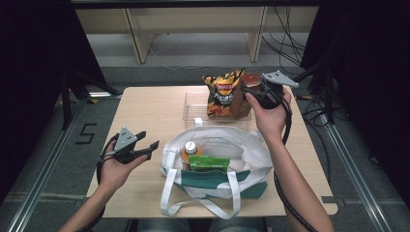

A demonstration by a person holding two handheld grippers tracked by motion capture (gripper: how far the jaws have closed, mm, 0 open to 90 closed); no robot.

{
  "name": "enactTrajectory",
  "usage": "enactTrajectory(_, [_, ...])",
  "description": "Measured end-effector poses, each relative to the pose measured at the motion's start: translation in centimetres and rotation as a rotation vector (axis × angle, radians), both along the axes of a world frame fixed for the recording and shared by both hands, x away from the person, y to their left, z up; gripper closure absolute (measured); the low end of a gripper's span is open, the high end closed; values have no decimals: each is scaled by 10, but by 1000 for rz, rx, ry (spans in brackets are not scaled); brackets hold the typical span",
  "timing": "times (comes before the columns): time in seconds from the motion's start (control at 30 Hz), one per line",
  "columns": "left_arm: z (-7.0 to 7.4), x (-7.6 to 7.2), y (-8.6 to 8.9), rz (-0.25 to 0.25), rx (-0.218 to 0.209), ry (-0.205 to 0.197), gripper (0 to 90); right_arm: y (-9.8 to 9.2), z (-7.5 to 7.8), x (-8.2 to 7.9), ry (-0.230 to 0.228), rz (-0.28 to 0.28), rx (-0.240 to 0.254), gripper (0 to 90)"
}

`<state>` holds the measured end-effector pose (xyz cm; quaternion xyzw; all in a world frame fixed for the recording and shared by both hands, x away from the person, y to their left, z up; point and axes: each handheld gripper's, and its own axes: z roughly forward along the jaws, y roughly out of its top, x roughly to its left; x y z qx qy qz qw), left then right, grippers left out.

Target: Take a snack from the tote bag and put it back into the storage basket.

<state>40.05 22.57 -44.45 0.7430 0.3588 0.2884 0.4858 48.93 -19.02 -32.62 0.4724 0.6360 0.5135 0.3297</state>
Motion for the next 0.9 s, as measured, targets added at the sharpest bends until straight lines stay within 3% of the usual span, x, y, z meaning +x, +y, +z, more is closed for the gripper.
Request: enactTrajectory(0.9, [0, 0, 1, 1, -3, -2, 366, 2, -12, 15, 28, -46, -20, 390])
